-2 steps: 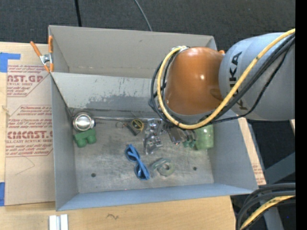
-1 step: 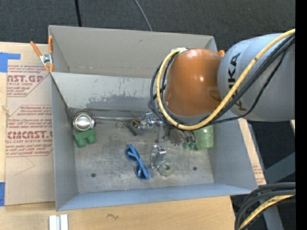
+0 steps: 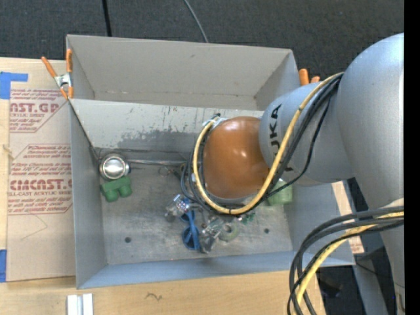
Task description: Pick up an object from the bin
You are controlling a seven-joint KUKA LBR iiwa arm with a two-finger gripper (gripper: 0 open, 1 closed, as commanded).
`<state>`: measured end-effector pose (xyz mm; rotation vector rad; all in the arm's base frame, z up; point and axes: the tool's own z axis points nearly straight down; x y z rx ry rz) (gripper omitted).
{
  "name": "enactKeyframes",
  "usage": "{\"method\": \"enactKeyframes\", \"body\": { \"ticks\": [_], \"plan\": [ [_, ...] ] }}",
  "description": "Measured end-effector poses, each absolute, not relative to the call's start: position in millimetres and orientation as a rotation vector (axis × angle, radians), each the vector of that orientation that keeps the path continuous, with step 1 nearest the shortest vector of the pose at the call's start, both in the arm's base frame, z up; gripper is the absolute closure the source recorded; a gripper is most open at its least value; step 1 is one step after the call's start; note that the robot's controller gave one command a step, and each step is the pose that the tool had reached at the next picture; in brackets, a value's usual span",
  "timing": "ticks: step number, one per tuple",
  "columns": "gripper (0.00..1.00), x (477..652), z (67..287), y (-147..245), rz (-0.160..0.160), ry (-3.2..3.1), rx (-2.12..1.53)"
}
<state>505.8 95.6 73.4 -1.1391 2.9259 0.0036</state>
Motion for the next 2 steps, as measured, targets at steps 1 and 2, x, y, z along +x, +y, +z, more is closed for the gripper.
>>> {"method": "enactKeyframes", "body": {
  "ticks": [1, 2],
  "plan": [
    [1.0, 506.4, 76, 95, 0.001, 2.927, -1.138],
    [1.0, 528.0, 235, 115, -0.002, 2.643, -1.683]
  ]
}}
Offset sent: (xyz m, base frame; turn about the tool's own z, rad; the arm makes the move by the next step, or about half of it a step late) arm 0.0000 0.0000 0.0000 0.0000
